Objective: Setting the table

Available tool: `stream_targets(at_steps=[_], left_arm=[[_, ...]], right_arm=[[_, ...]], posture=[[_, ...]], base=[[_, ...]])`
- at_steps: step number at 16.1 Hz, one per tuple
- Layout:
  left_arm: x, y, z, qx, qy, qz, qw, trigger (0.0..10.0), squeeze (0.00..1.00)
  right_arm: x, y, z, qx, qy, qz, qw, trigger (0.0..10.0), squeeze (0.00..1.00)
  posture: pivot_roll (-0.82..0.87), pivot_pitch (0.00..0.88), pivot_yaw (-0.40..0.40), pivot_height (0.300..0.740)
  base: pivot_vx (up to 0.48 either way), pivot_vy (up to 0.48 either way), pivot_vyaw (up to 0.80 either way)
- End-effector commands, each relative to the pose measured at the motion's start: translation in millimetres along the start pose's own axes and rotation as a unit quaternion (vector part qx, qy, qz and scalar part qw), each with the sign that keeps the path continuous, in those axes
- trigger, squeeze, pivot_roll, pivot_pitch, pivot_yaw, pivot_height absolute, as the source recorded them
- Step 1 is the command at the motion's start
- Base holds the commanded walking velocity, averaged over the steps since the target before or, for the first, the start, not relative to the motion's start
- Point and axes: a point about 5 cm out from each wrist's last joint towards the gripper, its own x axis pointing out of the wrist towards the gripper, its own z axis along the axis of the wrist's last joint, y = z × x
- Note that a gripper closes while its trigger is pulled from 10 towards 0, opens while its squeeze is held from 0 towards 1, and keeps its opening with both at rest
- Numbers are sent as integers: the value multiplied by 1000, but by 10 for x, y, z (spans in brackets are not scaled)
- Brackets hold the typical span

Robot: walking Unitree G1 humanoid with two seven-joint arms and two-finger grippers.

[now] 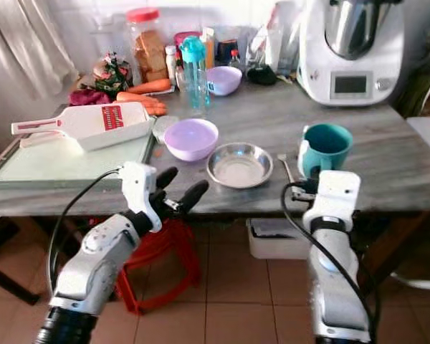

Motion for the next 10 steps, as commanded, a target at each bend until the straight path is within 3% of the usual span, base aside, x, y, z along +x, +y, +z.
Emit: stream_targets(at_steps=[1, 10], left_arm=[[-30, 62, 34, 2, -2, 12, 1000, 10000, 0], [-39, 57, 25, 4, 1, 10, 1000, 10000, 0]], right_arm=[[11, 74, 74, 2, -15, 16, 1000, 10000, 0], [23, 77, 73, -1, -17, 20, 1000, 10000, 0]], posture=[[-42, 0, 42, 740], [-36, 0, 40, 740]], base=[[251, 0, 0], [263, 0, 0]])
